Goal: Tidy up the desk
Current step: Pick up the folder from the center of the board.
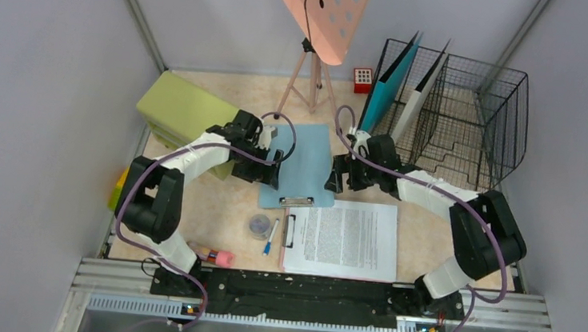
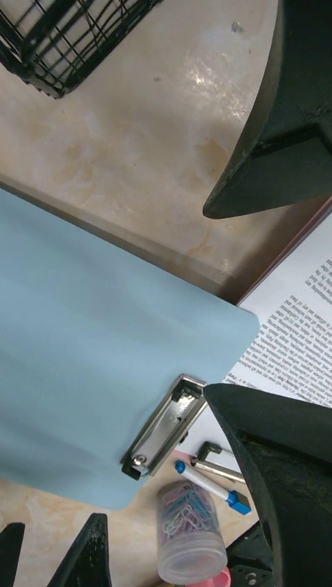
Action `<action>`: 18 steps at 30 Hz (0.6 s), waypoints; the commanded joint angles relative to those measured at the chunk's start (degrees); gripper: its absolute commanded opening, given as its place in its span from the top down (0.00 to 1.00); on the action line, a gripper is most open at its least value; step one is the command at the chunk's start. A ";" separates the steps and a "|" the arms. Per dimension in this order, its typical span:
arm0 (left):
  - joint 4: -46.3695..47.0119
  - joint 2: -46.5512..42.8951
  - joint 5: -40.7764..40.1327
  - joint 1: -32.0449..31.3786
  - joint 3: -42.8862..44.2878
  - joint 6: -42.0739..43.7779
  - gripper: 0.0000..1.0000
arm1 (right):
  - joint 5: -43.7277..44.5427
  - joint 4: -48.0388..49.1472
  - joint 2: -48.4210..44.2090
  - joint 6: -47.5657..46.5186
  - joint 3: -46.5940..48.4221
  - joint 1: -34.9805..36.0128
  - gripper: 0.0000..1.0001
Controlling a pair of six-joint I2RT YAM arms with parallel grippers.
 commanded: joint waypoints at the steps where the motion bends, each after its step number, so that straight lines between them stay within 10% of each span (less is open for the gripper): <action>1: 2.33 1.59 1.34 0.59 0.00 -2.62 0.02 | -0.97 3.20 3.23 2.86 2.91 1.08 0.13; 18: 6.28 3.26 7.68 1.49 -3.76 -4.12 0.01 | -9.47 7.95 14.18 8.76 5.44 1.11 0.14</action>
